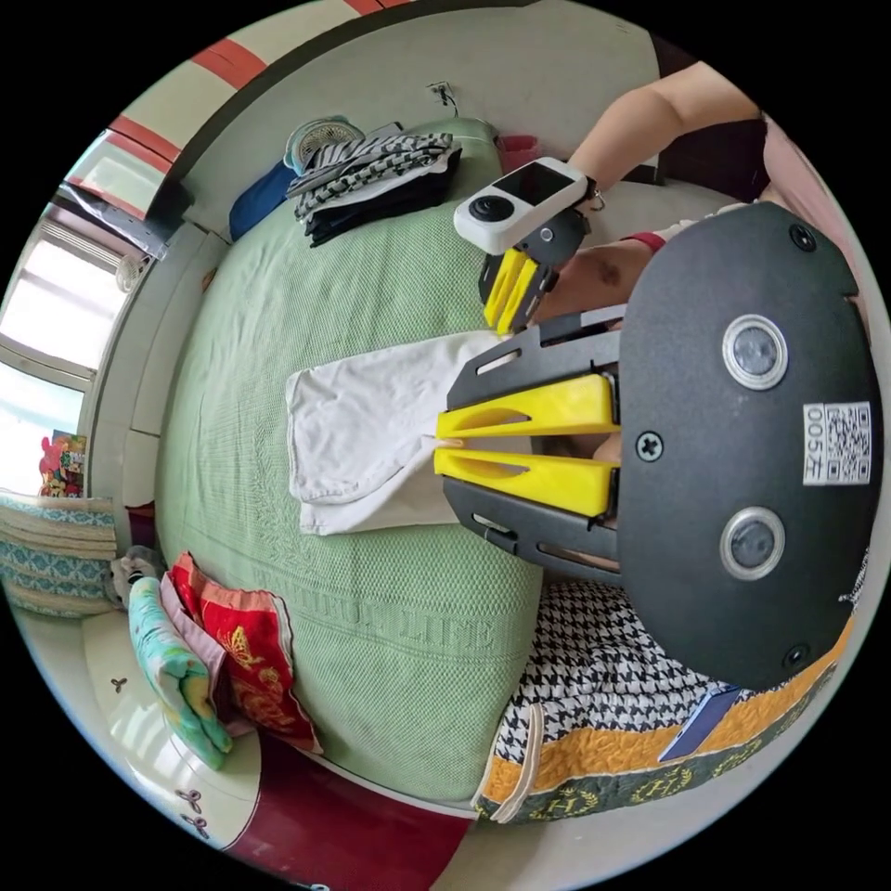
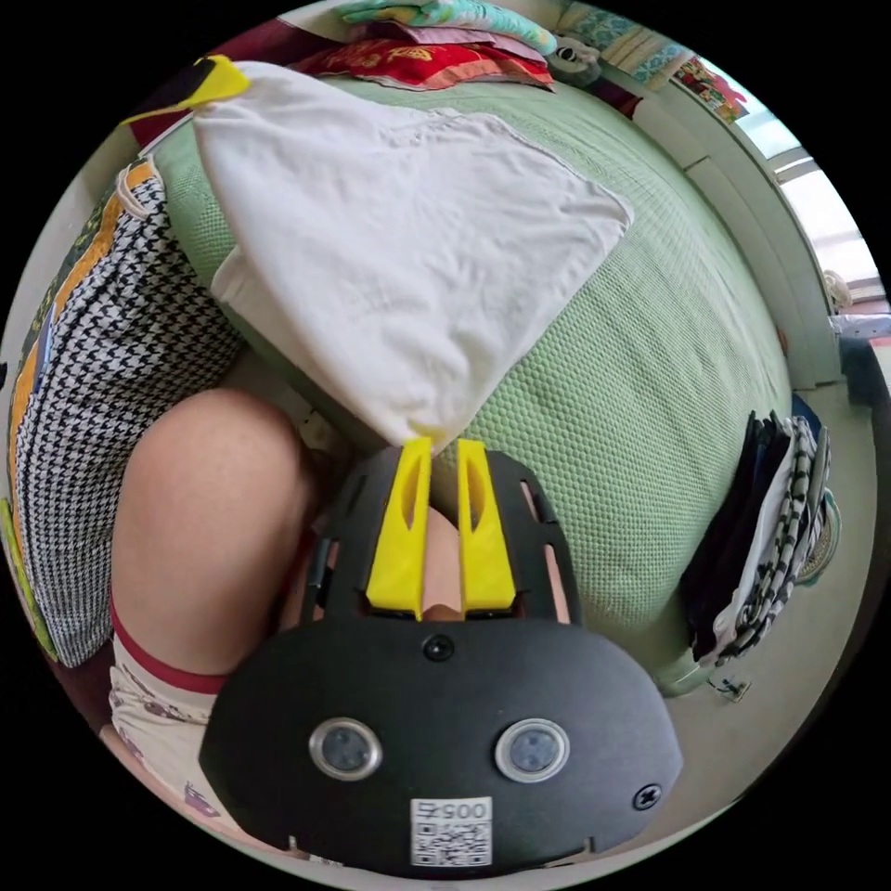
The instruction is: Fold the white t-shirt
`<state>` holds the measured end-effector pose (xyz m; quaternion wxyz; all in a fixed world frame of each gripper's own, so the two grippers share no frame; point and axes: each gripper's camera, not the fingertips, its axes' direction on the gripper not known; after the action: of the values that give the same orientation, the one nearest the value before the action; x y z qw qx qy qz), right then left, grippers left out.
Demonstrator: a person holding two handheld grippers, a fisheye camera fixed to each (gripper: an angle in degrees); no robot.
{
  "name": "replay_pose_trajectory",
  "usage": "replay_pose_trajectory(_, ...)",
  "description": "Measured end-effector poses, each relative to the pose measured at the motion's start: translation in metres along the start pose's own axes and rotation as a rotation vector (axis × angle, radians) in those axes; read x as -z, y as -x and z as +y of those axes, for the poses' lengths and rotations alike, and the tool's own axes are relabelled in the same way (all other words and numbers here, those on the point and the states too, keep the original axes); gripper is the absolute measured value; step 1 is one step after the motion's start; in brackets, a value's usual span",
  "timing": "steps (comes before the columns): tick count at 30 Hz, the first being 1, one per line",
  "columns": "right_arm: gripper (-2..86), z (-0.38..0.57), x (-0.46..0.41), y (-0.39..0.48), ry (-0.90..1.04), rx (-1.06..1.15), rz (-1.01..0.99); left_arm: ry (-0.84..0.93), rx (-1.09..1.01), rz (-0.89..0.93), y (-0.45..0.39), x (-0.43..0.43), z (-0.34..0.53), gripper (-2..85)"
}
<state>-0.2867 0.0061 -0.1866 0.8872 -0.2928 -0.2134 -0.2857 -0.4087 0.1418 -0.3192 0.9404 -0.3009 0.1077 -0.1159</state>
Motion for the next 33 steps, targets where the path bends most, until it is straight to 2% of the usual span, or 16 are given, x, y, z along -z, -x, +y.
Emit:
replay_pose_trajectory(5,-0.8,0.013,-0.001,-0.007,0.011,-0.025,-0.037,0.035,0.047,-0.02,0.022,-0.021,0.021,2.1)
replay_pose_trajectory(10,-0.8,0.019,-0.006,-0.019,0.027,-0.059,-0.088,0.221,0.177,-0.184,0.066,-0.092,0.065,3.1)
replay_pose_trajectory(12,-0.6,0.02,-0.005,-0.022,0.017,-0.059,-0.102,0.208,0.205,-0.133,0.078,-0.096,0.076,3.5)
replay_pose_trajectory(16,1.1,0.019,0.009,-0.029,-0.06,-0.061,-0.159,0.074,0.161,-0.005,0.081,-0.08,0.082,6.8)
replay_pose_trajectory(21,4.2,0.013,0.009,-0.023,-0.081,-0.012,-0.21,0.064,0.138,0.05,0.081,-0.089,0.067,11.0)
replay_pose_trajectory(26,5.5,0.015,-0.023,-0.018,0.017,0.024,-0.161,0.109,0.167,0.03,0.086,-0.116,0.063,11.8)
replay_pose_trajectory(31,6.2,0.023,-0.024,-0.038,0.048,0.046,-0.214,0.104,0.147,0.012,0.086,-0.12,0.064,11.8)
replay_pose_trajectory(33,7.0,0.024,-0.014,-0.05,-0.001,0.054,-0.177,0.114,0.134,0.006,0.086,-0.122,0.063,11.7)
